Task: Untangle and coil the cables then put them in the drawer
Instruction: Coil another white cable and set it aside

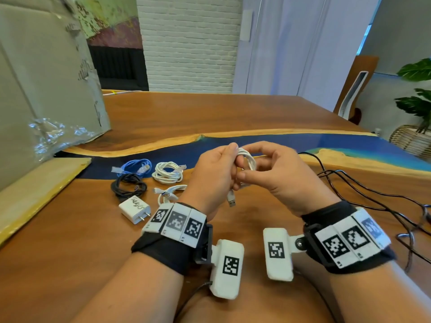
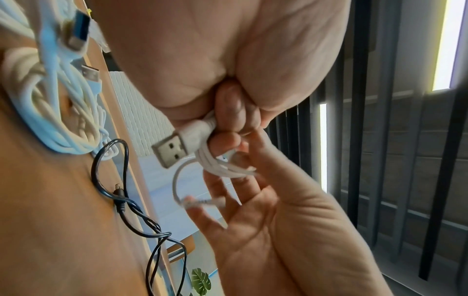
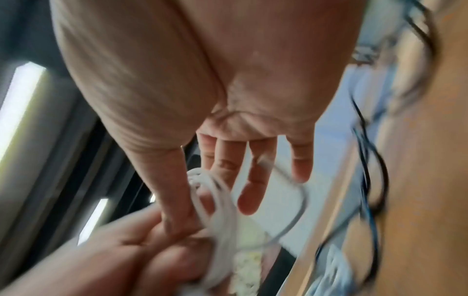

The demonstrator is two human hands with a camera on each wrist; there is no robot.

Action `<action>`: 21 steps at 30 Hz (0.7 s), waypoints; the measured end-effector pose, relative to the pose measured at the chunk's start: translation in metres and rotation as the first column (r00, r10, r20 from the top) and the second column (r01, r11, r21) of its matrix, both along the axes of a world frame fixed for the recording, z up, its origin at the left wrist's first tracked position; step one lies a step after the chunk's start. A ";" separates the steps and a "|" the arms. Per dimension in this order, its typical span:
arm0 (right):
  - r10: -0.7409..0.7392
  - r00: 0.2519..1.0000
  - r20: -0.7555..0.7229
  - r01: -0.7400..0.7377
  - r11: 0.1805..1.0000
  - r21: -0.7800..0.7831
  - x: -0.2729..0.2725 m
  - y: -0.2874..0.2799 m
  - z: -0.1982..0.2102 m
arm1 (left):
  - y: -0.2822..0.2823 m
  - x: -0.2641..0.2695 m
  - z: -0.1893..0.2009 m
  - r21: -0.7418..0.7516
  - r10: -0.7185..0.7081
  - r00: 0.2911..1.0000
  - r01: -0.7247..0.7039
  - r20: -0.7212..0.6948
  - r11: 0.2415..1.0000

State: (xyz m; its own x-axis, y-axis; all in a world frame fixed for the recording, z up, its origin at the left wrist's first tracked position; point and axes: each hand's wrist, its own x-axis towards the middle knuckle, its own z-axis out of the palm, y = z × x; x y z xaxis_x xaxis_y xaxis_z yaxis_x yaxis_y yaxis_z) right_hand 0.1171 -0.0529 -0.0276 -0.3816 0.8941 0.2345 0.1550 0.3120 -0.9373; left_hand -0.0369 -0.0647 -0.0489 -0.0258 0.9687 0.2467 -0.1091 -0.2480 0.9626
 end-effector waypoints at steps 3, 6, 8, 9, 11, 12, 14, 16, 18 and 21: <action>-0.260 0.943 0.208 0.214 0.952 0.218 0.010 0.004 0.002 | 0.001 0.001 -0.001 0.010 0.013 1.000 -0.013 0.028 1.000; -0.347 0.915 0.207 0.297 0.925 0.238 0.014 0.006 0.001 | 0.002 0.005 -0.002 0.007 0.028 1.000 -0.028 0.006 1.000; -0.311 0.946 0.089 0.299 0.945 0.130 0.016 0.008 0.002 | 0.003 0.003 -0.002 -0.001 0.046 0.999 -0.046 0.014 0.999; -0.278 0.961 0.003 0.277 0.959 0.062 0.017 0.009 0.003 | 0.003 0.000 -0.001 -0.005 0.056 0.998 -0.056 0.027 0.998; -0.166 0.963 -0.215 0.146 0.984 -0.103 0.019 0.008 0.007 | 0.005 -0.003 -0.001 -0.018 0.064 0.996 -0.063 0.057 0.998; -0.105 0.939 -0.328 0.047 0.983 -0.180 0.019 0.007 0.009 | 0.005 -0.004 0.000 -0.027 0.061 0.996 -0.060 0.068 0.998; -0.041 0.876 -0.480 -0.108 0.954 -0.279 0.022 0.004 0.015 | 0.004 -0.004 0.001 -0.043 0.049 0.995 -0.045 0.089 0.998; -0.047 0.887 -0.460 -0.101 0.951 -0.292 0.029 0.004 0.019 | 0.003 -0.005 0.004 -0.078 0.027 0.987 -0.015 0.159 0.997; -0.076 0.963 -0.259 0.033 0.985 -0.167 0.035 0.007 0.017 | 0.001 -0.009 0.008 -0.110 -0.018 0.952 0.055 0.307 0.992; -0.111 0.992 0.058 0.107 0.992 0.067 0.035 0.007 0.014 | -0.005 -0.013 0.015 -0.077 -0.127 0.857 0.190 0.500 0.979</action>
